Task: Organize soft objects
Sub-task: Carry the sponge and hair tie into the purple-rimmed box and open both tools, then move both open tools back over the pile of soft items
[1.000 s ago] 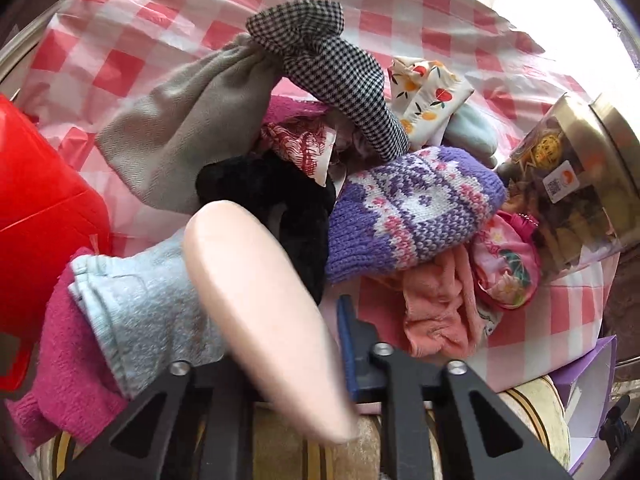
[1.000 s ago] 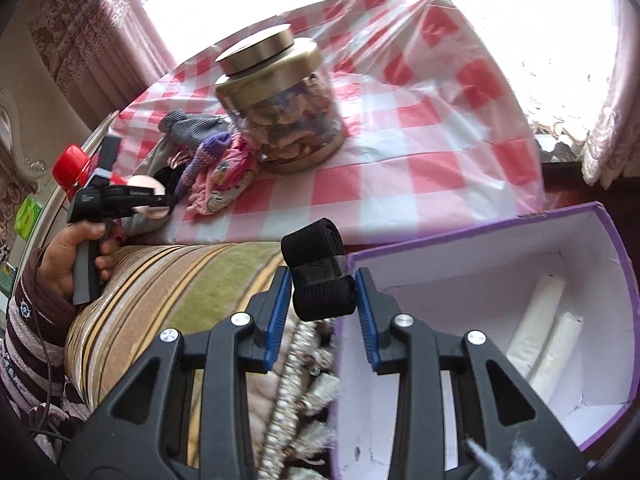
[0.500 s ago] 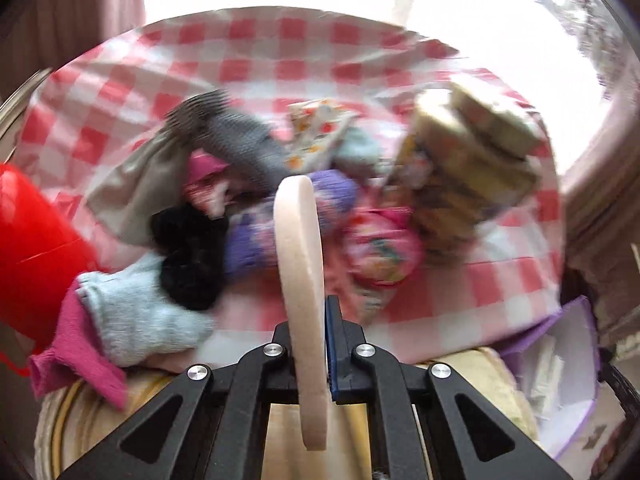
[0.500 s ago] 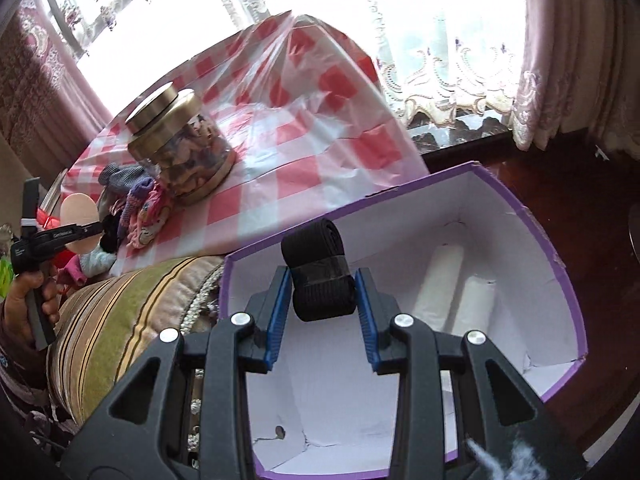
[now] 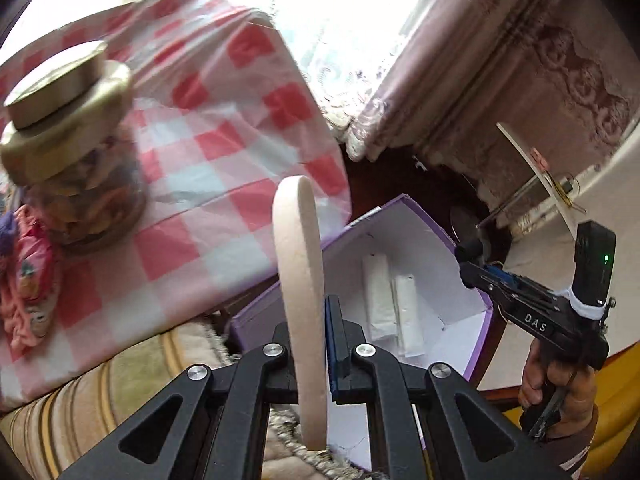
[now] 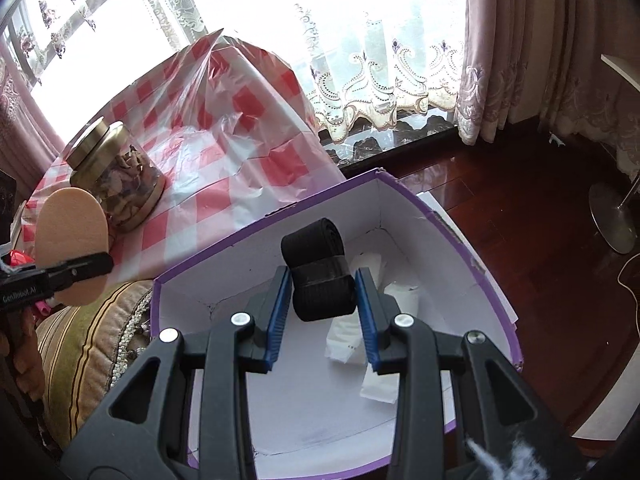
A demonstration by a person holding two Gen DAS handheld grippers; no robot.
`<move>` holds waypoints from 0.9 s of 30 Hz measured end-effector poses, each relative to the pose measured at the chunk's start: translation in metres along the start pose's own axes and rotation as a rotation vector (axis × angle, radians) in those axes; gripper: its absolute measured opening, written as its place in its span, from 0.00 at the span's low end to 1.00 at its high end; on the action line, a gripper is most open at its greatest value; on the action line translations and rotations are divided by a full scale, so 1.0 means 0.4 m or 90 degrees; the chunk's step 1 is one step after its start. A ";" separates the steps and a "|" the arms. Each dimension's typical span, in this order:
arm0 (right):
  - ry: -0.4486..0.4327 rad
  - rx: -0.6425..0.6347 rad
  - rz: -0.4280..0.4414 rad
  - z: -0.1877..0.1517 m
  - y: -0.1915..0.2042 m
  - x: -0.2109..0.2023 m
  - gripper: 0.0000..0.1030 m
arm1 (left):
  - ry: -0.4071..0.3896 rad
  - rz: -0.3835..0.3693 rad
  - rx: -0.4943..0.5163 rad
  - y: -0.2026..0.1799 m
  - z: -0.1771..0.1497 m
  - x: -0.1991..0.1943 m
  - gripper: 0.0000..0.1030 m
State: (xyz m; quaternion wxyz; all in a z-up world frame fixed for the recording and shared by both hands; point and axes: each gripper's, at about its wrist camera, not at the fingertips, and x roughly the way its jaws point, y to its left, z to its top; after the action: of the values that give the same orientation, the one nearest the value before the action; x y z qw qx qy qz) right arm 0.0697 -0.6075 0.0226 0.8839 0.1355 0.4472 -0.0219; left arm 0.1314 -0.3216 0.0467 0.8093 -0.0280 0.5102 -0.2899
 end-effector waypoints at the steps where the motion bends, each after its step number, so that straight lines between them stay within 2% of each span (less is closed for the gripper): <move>1: -0.002 0.002 -0.007 0.005 -0.007 -0.001 0.36 | 0.010 -0.005 0.019 -0.035 0.003 0.022 0.07; 6: -0.008 0.017 -0.037 0.013 -0.047 -0.008 0.36 | 0.054 -0.029 0.070 -0.145 0.016 0.115 0.11; 7: -0.005 0.019 -0.044 0.011 -0.055 -0.006 0.39 | 0.060 -0.034 0.079 -0.163 0.022 0.133 0.22; 8: -0.002 0.025 -0.056 0.008 -0.066 -0.006 0.46 | 0.064 -0.037 0.084 -0.176 0.030 0.147 0.43; 10: -0.004 0.039 -0.073 0.001 -0.091 -0.010 0.58 | 0.077 -0.044 0.095 -0.197 0.041 0.177 0.68; 11: -0.006 0.048 -0.079 -0.004 -0.105 -0.014 0.62 | 0.076 -0.046 0.094 -0.202 0.035 0.182 0.71; 14: -0.001 0.065 -0.086 -0.015 -0.132 -0.020 0.62 | 0.057 -0.057 0.086 -0.201 0.039 0.181 0.71; 19: 0.005 0.067 -0.078 -0.026 -0.128 -0.027 0.63 | 0.047 -0.044 0.072 -0.175 0.040 0.172 0.71; 23: 0.007 0.050 -0.066 -0.027 -0.098 -0.030 0.64 | -0.004 -0.039 0.067 -0.151 0.036 0.130 0.71; 27: 0.004 0.017 -0.041 -0.019 -0.046 -0.035 0.64 | -0.042 -0.007 0.087 -0.127 0.019 0.082 0.71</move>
State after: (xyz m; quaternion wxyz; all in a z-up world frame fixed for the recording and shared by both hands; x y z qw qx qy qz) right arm 0.0523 -0.6245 0.0251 0.8795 0.1329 0.4534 -0.0562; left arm 0.1256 -0.3822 0.0411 0.8239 0.0153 0.4622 -0.3275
